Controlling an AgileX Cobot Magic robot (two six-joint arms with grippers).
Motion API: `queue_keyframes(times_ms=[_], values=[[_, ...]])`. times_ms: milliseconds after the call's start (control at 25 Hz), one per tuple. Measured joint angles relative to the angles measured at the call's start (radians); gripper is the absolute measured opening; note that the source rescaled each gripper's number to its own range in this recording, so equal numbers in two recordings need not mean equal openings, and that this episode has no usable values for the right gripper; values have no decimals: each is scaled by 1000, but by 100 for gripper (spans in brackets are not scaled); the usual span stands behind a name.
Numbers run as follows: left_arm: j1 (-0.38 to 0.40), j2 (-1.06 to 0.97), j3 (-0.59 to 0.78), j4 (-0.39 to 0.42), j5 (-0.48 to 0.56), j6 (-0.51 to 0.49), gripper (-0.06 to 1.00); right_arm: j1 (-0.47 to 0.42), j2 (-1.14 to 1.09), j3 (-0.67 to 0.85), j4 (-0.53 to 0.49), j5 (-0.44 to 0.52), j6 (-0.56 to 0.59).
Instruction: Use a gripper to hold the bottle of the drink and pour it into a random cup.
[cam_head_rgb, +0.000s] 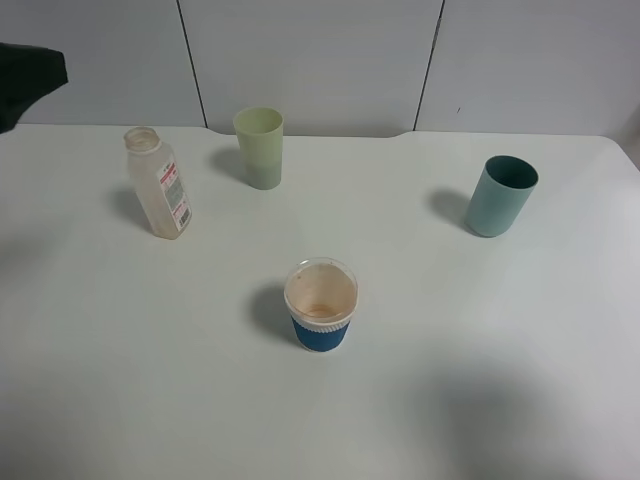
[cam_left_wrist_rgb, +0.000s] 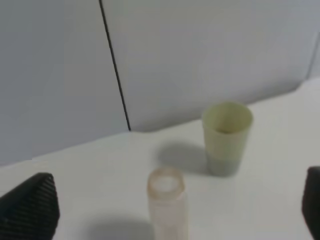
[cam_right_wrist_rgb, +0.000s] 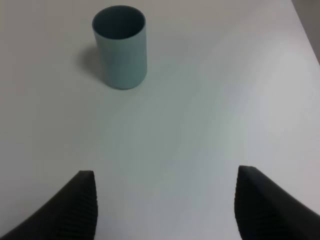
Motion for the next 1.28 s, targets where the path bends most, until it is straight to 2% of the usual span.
queue_keyframes(times_ms=[160,320,560,800,920,1000,1120,1280], values=[[0,-75,-82,0,189,4,98,0,0,0,0,0,0],[0,-148,-135,0,292,4,98,0,0,0,0,0,0],[0,-276,-145,19,384,-11,98,0,0,0,0,0,0],[0,-386,-146,143,460,-134,98,0,0,0,0,0,0],[2,-426,-146,180,477,-175,98,0,0,0,0,0,0],[27,-442,-146,186,490,-180,98,0,0,0,0,0,0],[106,-452,-147,182,513,-177,98,0,0,0,0,0,0],[233,-477,-147,125,542,-137,98,0,0,0,0,0,0]])
